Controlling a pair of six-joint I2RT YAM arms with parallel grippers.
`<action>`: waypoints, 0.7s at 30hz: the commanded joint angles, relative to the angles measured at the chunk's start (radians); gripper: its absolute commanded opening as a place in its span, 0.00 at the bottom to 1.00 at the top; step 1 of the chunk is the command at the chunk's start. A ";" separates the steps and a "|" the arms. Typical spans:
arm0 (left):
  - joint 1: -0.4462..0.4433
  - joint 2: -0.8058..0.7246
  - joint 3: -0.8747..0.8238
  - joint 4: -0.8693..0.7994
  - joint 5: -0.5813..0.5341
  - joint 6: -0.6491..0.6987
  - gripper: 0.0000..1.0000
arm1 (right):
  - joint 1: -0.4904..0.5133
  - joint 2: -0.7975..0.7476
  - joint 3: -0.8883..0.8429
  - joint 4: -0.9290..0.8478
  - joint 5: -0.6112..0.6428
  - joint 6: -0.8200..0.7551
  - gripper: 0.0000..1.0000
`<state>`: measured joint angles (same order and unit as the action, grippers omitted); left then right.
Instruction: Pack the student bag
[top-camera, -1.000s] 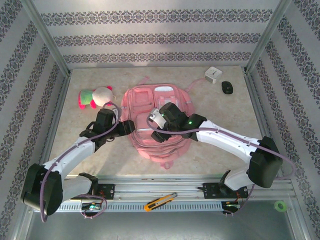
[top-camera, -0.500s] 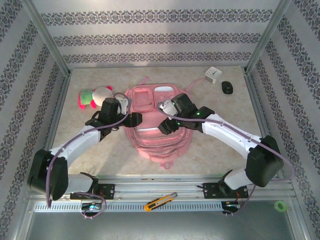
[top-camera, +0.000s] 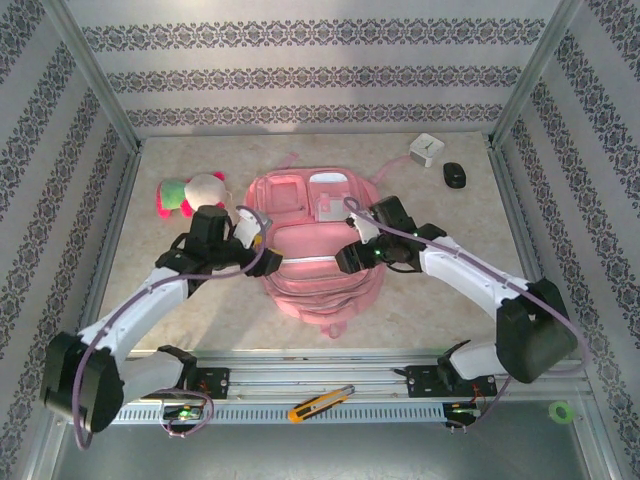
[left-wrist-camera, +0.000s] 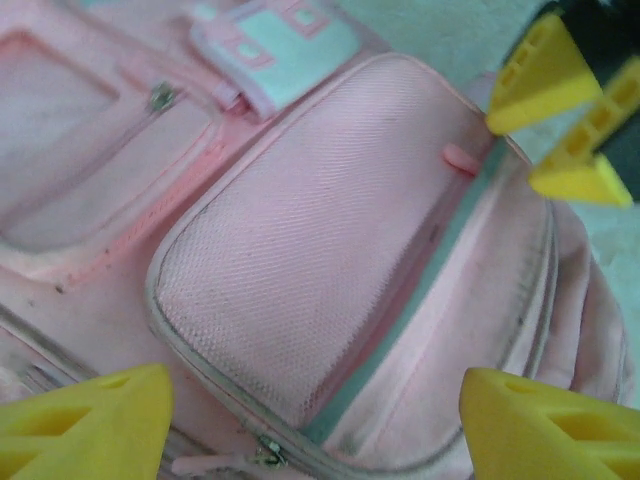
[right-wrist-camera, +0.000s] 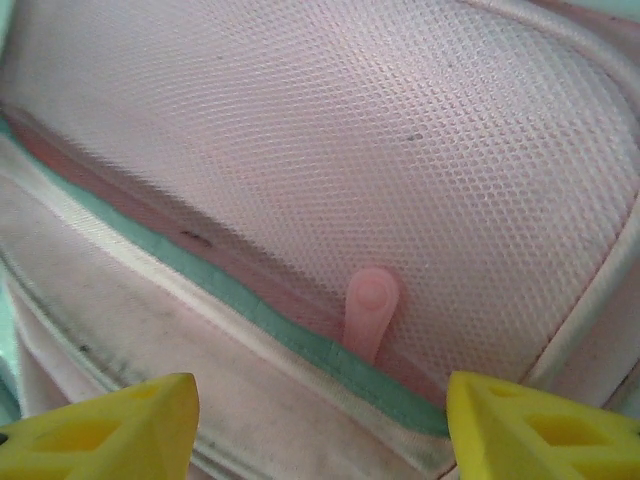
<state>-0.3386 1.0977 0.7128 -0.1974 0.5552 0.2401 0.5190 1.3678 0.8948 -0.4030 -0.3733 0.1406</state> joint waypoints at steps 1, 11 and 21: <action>0.005 -0.060 -0.007 -0.149 -0.030 0.417 0.78 | -0.007 -0.061 -0.062 0.055 -0.064 0.082 0.65; 0.093 -0.045 -0.060 -0.070 -0.032 0.742 0.76 | -0.009 -0.181 -0.206 0.254 -0.067 0.239 0.62; 0.118 0.162 -0.021 -0.020 -0.052 0.846 0.74 | -0.004 -0.205 -0.247 0.271 -0.082 0.270 0.62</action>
<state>-0.2333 1.2304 0.6643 -0.2649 0.4938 1.0138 0.5190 1.1694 0.6628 -0.1635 -0.4301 0.3882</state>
